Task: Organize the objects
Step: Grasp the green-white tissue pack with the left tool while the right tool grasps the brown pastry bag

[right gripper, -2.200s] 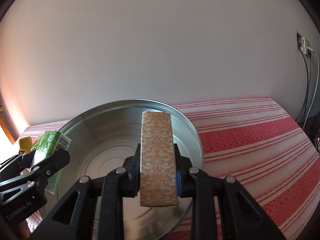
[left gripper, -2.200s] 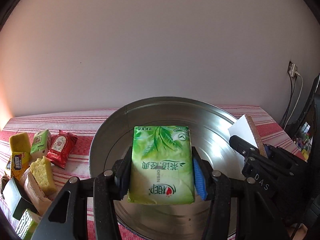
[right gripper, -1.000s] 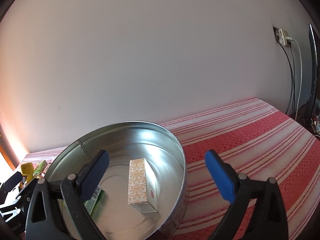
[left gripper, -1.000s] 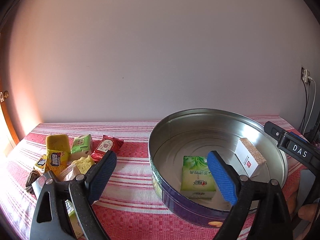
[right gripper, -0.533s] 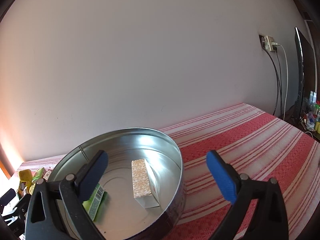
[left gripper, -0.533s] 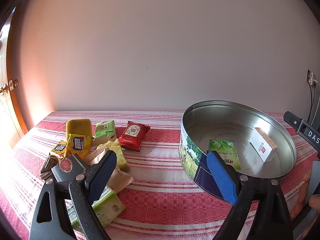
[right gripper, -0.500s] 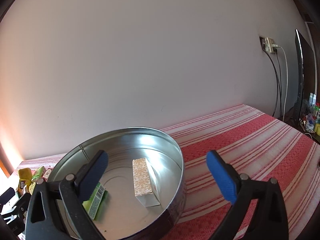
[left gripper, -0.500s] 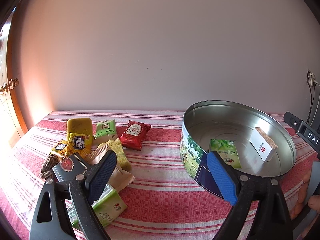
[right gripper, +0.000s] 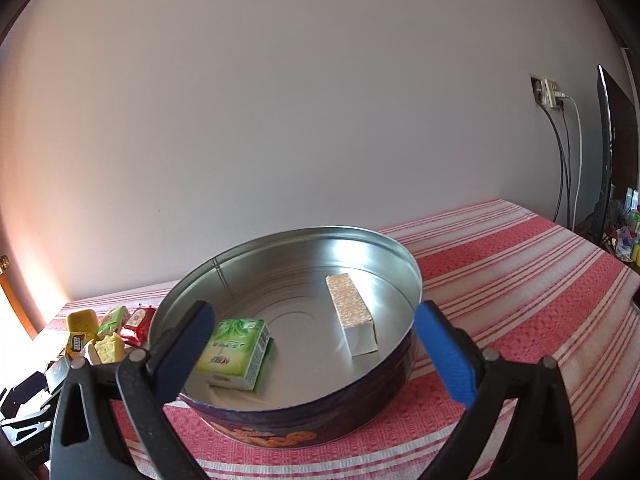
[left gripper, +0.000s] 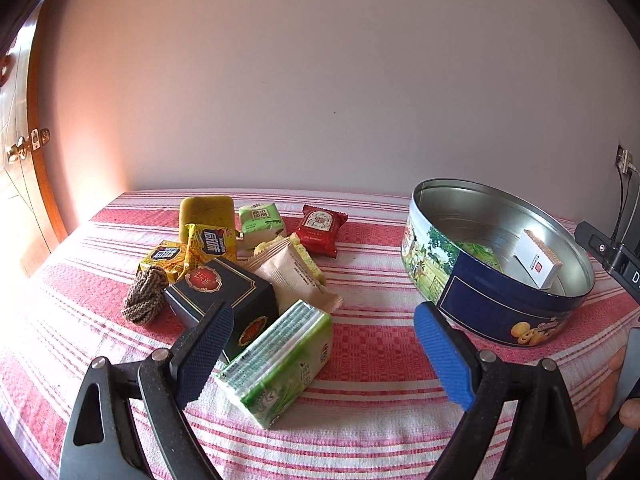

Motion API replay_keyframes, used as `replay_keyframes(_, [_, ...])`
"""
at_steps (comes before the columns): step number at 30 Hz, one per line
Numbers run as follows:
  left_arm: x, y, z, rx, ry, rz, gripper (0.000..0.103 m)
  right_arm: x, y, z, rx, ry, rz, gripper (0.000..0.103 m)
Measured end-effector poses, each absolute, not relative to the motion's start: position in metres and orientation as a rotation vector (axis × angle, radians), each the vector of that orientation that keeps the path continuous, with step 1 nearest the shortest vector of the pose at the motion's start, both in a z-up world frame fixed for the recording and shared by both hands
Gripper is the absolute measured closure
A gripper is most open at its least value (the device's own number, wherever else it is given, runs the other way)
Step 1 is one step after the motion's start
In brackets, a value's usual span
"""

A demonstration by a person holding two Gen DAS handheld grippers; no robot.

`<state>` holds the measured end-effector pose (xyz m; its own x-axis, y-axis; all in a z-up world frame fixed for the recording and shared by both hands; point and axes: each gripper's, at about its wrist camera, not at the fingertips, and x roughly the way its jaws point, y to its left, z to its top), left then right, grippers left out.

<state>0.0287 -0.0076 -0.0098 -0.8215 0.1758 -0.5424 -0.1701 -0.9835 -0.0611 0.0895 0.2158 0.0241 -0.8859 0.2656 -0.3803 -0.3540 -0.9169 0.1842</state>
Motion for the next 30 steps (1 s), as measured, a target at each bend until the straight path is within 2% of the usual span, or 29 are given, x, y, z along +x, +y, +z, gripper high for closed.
replay_keyframes(16, [0.013, -0.036, -0.035, -1.088, -0.092, 2.698, 0.012, 0.088, 0.128, 0.021, -0.629, 0.321, 2.917, 0.001])
replay_keyframes(17, [0.01, -0.036, -0.036, -1.103, -0.1, 2.684, 0.021, 0.088, 0.126, 0.021, -0.629, 0.325, 2.924, 0.001])
replay_keyframes(18, [0.008, -0.036, -0.038, -1.125, -0.105, 2.67, 0.035, 0.086, 0.121, 0.021, -0.637, 0.331, 2.931, 0.001])
replay_keyframes(21, [-0.001, -0.038, -0.047, -1.2, -0.145, 2.603, 0.058, 0.081, 0.114, 0.02, -0.671, 0.337, 2.944, 0.001])
replay_keyframes(23, [-0.002, -0.04, -0.048, -1.208, -0.172, 2.583, 0.06, 0.08, 0.108, 0.019, -0.679, 0.327, 2.949, 0.001])
replay_keyframes(27, [0.001, -0.041, -0.046, -1.18, -0.18, 2.571, 0.074, 0.078, 0.101, 0.017, -0.69, 0.288, 2.953, 0.001])
replay_keyframes(30, [0.006, -0.043, -0.041, -1.135, -0.162, 2.572, 0.074, 0.074, 0.098, 0.015, -0.704, 0.268, 2.96, 0.001])
